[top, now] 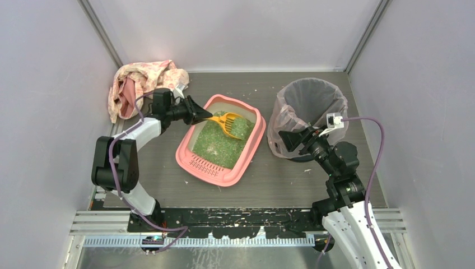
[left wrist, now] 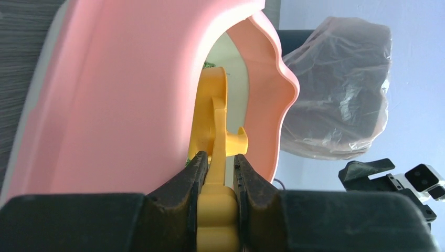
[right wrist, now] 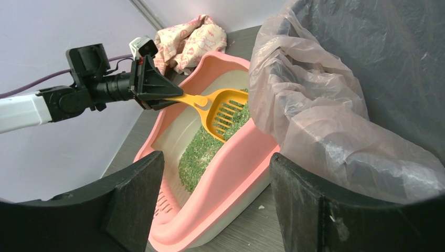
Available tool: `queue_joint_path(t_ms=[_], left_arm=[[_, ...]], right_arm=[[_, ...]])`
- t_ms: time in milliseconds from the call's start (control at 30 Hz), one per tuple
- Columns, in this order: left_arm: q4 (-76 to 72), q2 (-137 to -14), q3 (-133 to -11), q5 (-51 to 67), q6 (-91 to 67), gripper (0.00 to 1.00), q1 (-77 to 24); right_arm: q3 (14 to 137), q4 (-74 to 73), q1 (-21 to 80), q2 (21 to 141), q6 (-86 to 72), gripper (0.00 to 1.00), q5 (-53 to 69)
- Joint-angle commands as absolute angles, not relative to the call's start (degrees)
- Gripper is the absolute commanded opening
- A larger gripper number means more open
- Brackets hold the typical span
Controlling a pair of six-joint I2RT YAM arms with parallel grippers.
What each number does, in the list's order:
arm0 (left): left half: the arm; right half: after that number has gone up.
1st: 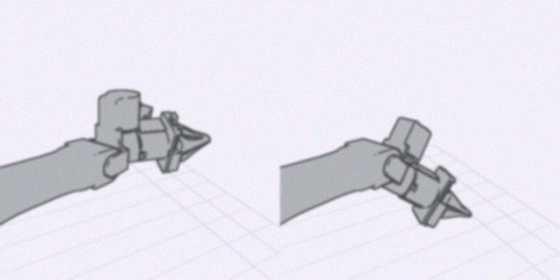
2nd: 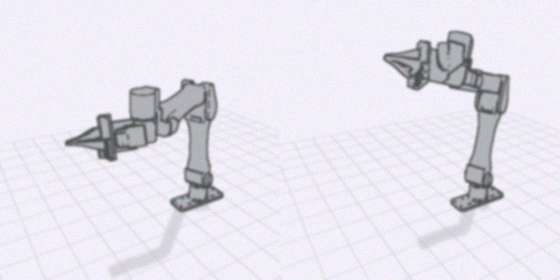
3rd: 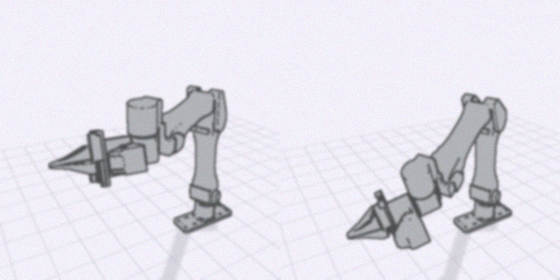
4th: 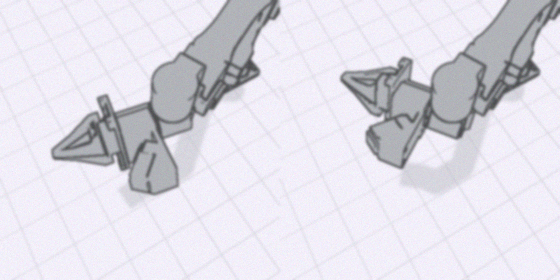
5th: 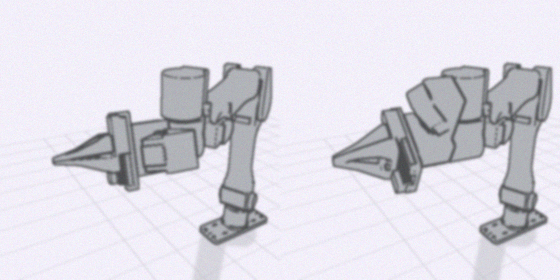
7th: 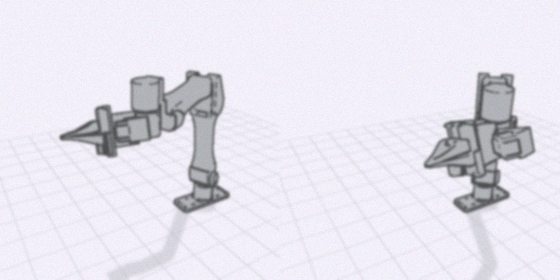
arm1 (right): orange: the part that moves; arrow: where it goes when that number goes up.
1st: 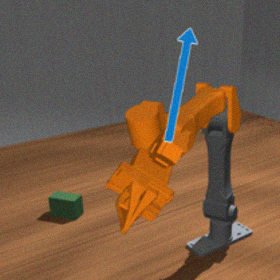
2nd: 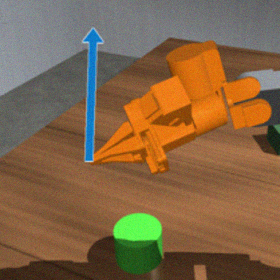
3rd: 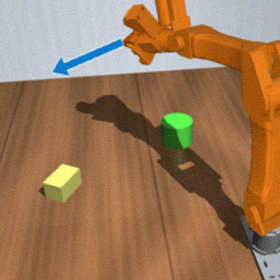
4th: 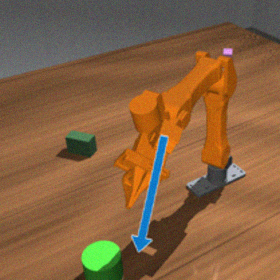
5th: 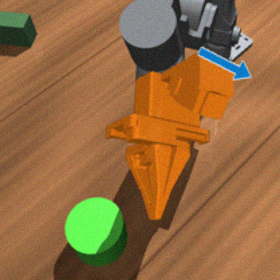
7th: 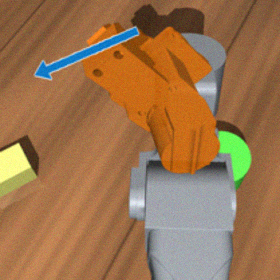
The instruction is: Clean the litter box
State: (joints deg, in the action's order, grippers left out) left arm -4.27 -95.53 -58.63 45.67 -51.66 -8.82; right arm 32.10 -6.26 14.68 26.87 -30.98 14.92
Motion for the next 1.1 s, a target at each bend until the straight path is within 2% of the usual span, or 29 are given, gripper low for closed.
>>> queue_joint_path(t_ms=[0, 300, 733, 900, 1067], left_arm=[[-4.8, -91.6, -56.7, 43.4, -53.3, 0.0, -6.6], [-9.1, -87.5, -55.9, 44.4, -58.4, 0.0, -5.9], [-8.5, -73.8, -49.2, 43.8, -61.0, 0.0, -2.6], [-20.0, -71.9, -39.1, 47.4, -68.8, 0.0, -1.4], [-44.2, -73.0, -26.6, 49.9, -82.4, 0.0, -0.3]], right_arm=[[33.7, -1.6, 14.8, 27.4, -31.9, 0.78, 15.9], [33.8, -1.7, 14.8, 27.1, -32.1, 0.78, 16.0], [32.5, -1.0, 14.8, 26.6, -32.0, 0.78, 15.7], [32.4, -1.4, 14.8, 26.1, -32.1, 0.78, 15.9], [32.8, -2.9, 14.8, 25.8, -31.7, 0.78, 15.9]])
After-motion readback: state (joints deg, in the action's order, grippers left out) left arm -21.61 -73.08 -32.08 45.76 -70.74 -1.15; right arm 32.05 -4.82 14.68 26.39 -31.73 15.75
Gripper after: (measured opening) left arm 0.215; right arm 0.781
